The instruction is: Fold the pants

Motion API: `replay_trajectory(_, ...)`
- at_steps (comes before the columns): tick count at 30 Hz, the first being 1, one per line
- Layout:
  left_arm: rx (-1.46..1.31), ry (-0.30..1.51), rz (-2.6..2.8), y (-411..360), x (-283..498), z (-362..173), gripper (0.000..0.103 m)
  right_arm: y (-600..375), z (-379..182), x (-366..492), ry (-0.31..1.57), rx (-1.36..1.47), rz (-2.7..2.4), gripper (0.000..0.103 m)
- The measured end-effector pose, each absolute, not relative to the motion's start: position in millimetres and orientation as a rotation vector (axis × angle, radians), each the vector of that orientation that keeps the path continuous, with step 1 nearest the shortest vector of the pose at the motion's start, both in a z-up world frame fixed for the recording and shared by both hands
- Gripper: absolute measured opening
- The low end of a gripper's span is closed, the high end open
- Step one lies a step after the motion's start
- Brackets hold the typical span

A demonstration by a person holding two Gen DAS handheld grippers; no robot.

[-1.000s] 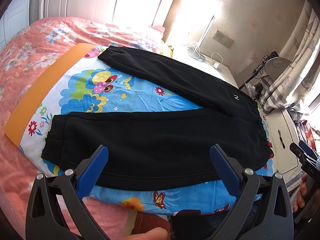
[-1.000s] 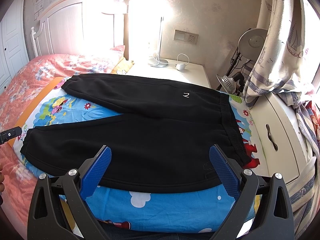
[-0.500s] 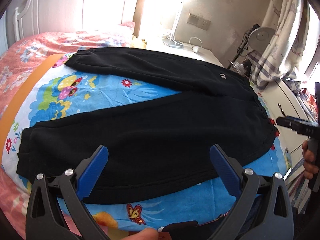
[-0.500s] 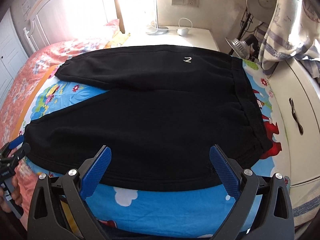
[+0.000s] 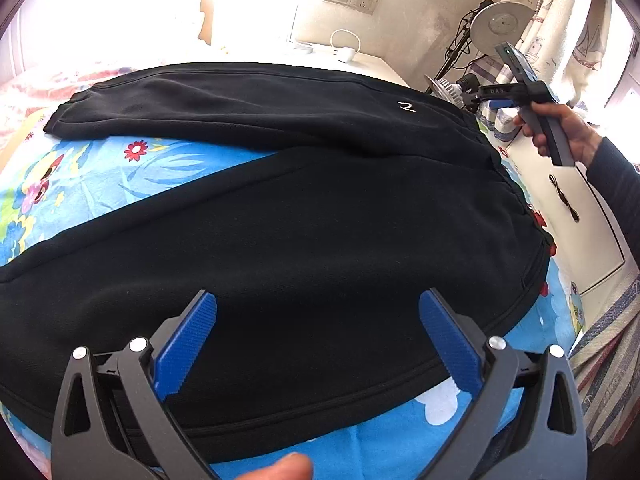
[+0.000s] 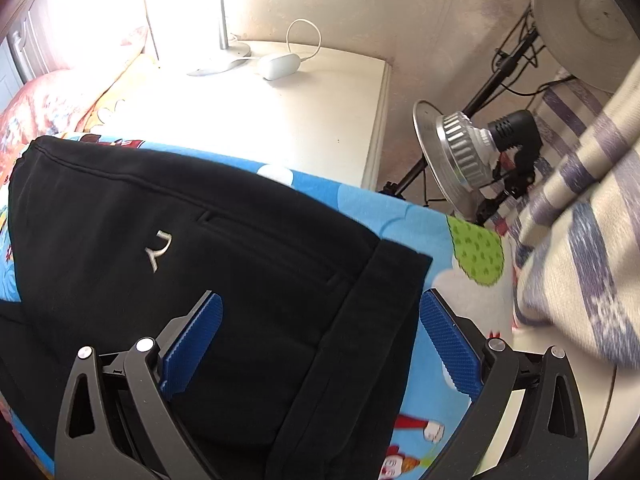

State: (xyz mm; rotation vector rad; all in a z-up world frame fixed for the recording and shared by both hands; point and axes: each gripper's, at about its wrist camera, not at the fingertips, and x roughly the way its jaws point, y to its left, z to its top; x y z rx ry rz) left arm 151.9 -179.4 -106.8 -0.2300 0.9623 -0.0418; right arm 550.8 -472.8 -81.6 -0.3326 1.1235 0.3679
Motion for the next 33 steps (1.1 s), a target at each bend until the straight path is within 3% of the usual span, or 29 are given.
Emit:
replay_trajectory(4,-0.235,0.984,0.028,-163.1,148.4,-100.4,0.101,-452.3,-102.3,594.6,1.192,-0.339,0.437,0.095)
replay_trajectory(5,-0.236,0.988,0.049,-158.9,147.3,-98.6,0.101,-446.9,-110.1,600.4,1.209,-0.362,0.448,0.088)
replay_trajectory(6,-0.238,0.991,0.067,-154.7,146.2,-96.7,0.101,-443.0,-118.6,605.5,1.226,-0.391,0.453,0.078)
replay_trajectory(10,-0.26,0.993,0.12,-134.7,146.2,-86.6,0.101,-440.7,-139.1,613.0,1.276,-0.415,0.507,0.054)
replay_trajectory(12,-0.274,0.991,0.121,-129.3,153.9,-83.0,0.101,-440.8,-136.0,612.0,1.274,-0.393,0.559,0.02)
replay_trajectory(13,-0.281,0.99,0.116,-124.0,158.2,-81.2,0.101,-440.0,-133.0,606.7,1.26,-0.425,0.558,0.012)
replay_trajectory(19,-0.384,0.944,0.045,-110.6,218.9,-66.8,0.101,-454.3,-59.0,529.7,1.02,-0.381,0.637,0.007)
replay_trajectory(24,-0.725,0.878,-0.082,-86.1,288.4,-63.2,0.1,-469.7,-26.9,429.6,0.885,-0.303,0.722,0.007)
replay_trajectory(26,-0.939,0.873,-0.158,-71.4,318.6,-77.6,0.089,-472.1,-32.5,393.9,0.888,-0.264,0.758,0.007)
replay_trajectory(28,-1.105,0.889,-0.19,-60.3,348.5,-96.5,0.085,-473.2,-42.6,366.6,0.909,-0.23,0.779,0.007)
replay_trajectory(30,-1.154,0.931,-0.158,-52.9,376.8,-112.5,0.078,-470.4,-51.5,347.2,0.917,-0.222,0.782,0.006)
replay_trajectory(32,-1.184,0.972,-0.066,-43.3,398.1,-129.7,0.064,-470.9,-60.6,341.3,0.932,-0.199,0.779,0.006)
replay_trajectory(33,-1.199,0.994,-0.032,-38.3,408.1,-138.5,0.063,-472.3,-64.0,340.9,0.941,-0.181,0.779,0.006)
